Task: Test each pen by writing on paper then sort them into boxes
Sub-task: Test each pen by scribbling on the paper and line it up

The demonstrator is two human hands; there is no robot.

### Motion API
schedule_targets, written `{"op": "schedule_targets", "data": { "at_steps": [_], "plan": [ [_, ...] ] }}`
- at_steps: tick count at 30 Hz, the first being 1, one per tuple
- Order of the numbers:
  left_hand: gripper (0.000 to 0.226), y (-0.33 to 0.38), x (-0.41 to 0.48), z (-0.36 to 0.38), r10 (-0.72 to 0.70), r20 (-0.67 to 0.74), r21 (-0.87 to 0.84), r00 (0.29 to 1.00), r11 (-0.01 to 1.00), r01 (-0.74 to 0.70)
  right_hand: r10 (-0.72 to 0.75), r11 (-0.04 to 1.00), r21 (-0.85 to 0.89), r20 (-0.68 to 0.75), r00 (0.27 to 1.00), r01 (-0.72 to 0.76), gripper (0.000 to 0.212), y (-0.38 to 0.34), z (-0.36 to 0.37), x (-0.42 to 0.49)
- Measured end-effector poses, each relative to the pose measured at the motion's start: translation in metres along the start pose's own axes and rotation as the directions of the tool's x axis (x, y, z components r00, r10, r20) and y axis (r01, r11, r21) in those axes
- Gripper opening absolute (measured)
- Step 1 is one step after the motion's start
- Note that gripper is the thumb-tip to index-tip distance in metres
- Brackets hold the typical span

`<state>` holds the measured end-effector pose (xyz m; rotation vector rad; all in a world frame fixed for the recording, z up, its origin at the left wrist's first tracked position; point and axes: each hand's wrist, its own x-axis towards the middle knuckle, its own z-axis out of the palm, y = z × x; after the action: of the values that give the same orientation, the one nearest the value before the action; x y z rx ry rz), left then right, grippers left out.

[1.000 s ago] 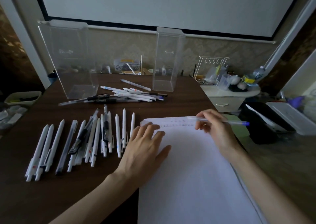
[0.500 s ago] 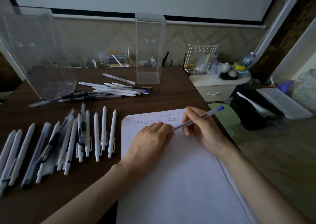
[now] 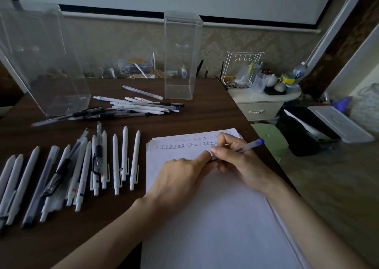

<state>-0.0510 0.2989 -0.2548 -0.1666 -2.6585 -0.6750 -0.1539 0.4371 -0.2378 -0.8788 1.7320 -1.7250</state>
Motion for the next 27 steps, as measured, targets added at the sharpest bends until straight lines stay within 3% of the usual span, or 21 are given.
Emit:
{"op": "schedule_targets", "data": {
  "at_steps": [7,11,16,21,27],
  "plan": [
    [0.070,0.002,0.004,-0.002,-0.172,-0.018,0.052,0.985,0.984,0.172,-0.016,0.997,0.075,-0.002,1.000,0.017,0.018,0.000,-0.011,0.001],
    [0.069,0.005,0.004,-0.007,-0.170,-0.107,0.018,0.980,0.985,0.173,-0.064,0.979,0.172,-0.242,0.968,0.108,0.028,-0.010,-0.030,0.002],
    [0.057,-0.004,0.003,0.009,0.099,0.040,0.258,0.994,0.960,-0.106,-0.171,0.970,-0.232,-0.443,0.880,0.072,0.026,-0.003,-0.031,0.006],
    [0.048,-0.009,0.004,0.016,0.107,0.029,0.299,0.994,0.948,-0.111,-0.111,0.937,-0.343,-0.474,0.874,-0.066,0.031,0.014,-0.024,0.023],
    [0.049,-0.010,0.004,0.017,0.107,0.021,0.300,0.994,0.948,-0.108,-0.176,0.907,-0.416,-0.507,0.844,-0.061,0.029,0.015,-0.025,0.039]
  ]
}}
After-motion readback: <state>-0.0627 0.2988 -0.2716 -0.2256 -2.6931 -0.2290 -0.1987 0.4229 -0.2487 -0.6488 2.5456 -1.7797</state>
